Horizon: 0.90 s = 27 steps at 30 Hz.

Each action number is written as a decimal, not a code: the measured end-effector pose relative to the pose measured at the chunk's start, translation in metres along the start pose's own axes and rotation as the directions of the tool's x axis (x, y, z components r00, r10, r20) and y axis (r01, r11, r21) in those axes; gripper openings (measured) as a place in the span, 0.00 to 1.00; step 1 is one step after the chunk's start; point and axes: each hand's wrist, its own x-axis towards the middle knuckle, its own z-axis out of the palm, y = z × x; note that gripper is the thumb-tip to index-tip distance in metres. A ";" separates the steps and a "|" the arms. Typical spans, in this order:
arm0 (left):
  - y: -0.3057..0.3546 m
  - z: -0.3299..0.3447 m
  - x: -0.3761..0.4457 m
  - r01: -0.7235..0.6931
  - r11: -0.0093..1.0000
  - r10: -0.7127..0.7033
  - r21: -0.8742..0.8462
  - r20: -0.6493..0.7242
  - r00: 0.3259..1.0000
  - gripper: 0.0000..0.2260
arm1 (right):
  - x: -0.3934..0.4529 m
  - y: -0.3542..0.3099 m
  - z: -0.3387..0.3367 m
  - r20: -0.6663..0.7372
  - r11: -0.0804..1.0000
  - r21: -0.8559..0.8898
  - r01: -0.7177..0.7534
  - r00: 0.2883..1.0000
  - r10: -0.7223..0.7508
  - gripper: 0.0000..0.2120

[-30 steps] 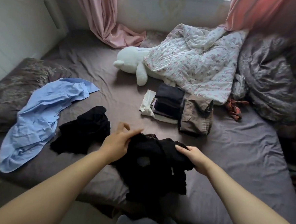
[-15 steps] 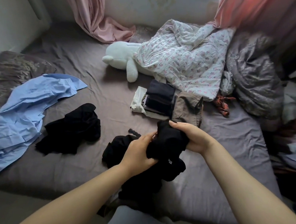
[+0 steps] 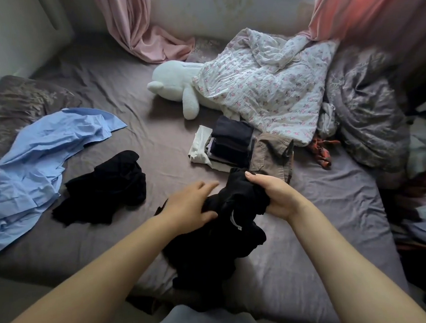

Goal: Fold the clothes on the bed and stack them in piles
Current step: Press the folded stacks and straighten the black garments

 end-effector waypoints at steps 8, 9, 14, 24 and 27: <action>0.016 0.005 0.003 -0.172 0.957 0.080 -0.233 -0.358 0.930 0.18 | 0.007 0.004 -0.008 -0.356 0.916 -0.317 0.244 0.865 -0.353 0.15; 0.017 -0.001 0.003 -0.194 0.960 0.102 -0.201 -0.393 0.914 0.20 | 0.006 0.009 -0.014 -0.453 0.842 -0.454 0.291 0.738 -0.499 0.17; 0.030 -0.036 0.013 -0.186 0.975 0.101 -0.122 -0.499 0.861 0.17 | -0.018 0.052 -0.017 -0.251 0.593 -0.718 0.364 0.659 -0.709 0.11; 0.045 -0.126 0.022 -0.325 0.944 0.295 0.047 -0.561 0.774 0.14 | -0.002 0.010 0.007 -0.089 0.435 -0.850 0.296 0.734 -0.674 0.08; 0.021 -0.153 0.024 -0.137 0.932 0.294 0.336 -0.481 0.826 0.12 | -0.018 -0.026 -0.024 -0.322 0.458 -0.876 0.149 0.527 -0.787 0.11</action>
